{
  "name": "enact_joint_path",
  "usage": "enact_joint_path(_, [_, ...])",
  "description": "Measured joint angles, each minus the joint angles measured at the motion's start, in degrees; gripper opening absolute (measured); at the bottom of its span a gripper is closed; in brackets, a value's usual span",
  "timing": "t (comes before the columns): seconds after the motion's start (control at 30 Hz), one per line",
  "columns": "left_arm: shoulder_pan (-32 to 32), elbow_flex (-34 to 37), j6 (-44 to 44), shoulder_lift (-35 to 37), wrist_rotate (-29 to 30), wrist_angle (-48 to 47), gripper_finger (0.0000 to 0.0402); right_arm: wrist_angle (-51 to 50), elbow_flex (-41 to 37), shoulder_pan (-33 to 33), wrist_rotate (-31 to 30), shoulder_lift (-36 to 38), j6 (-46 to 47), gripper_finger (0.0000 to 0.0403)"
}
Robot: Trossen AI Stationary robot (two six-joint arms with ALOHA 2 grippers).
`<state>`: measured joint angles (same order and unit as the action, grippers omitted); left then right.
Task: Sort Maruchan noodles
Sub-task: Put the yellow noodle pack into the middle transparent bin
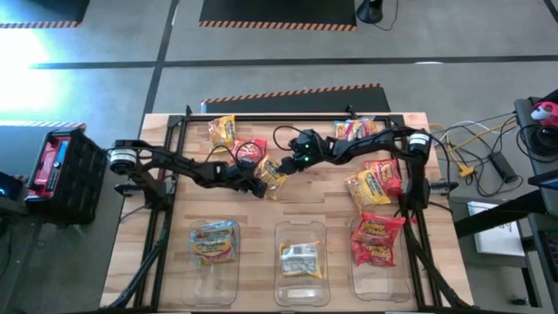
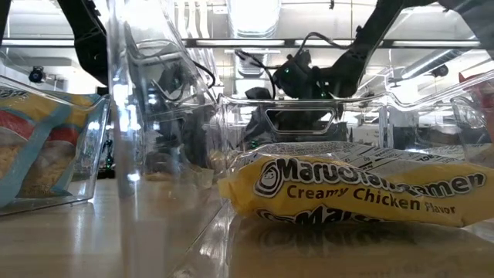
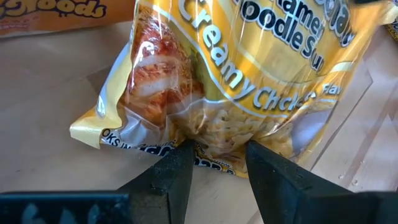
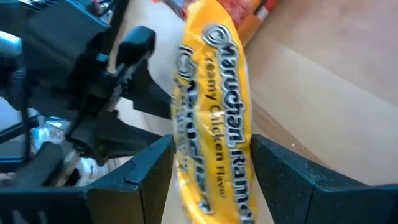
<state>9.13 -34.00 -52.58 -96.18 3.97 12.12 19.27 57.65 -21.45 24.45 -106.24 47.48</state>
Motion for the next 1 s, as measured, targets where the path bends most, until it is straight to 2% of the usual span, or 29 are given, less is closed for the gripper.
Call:
enact_joint_path(0.83, [0.00,0.13,-0.87,-0.11,0.55,2.08,0.0134,0.93,2.02,2.72,-0.03,-0.91,-2.16,0.0202])
enact_joint_path(1.0, [-0.01,0.13,-1.42,-0.11,0.58,2.26,0.0134,0.67,2.08,3.02,-0.24,-0.91,-2.48,0.0176])
